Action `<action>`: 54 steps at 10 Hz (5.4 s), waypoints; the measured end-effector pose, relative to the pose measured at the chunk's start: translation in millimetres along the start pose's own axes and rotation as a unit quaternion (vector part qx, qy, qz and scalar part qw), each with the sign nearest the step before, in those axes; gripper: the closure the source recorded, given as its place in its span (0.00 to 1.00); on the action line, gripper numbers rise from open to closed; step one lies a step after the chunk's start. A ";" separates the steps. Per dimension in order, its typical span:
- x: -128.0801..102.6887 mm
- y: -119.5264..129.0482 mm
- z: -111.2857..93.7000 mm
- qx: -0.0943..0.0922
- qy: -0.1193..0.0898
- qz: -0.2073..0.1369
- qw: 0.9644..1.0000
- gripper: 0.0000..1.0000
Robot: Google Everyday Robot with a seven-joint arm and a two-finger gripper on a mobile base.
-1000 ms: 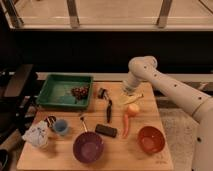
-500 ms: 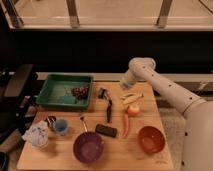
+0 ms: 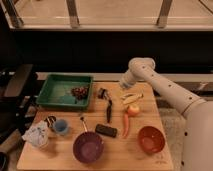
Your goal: Wipe tray with brush
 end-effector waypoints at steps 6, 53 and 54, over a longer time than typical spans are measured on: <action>1.7 40.0 21.8 -0.021 -0.002 0.035 0.999 0.20; -5.6 48.9 123.1 -0.073 0.001 0.092 0.993 1.00; -5.6 48.9 123.1 -0.073 0.001 0.092 0.993 1.00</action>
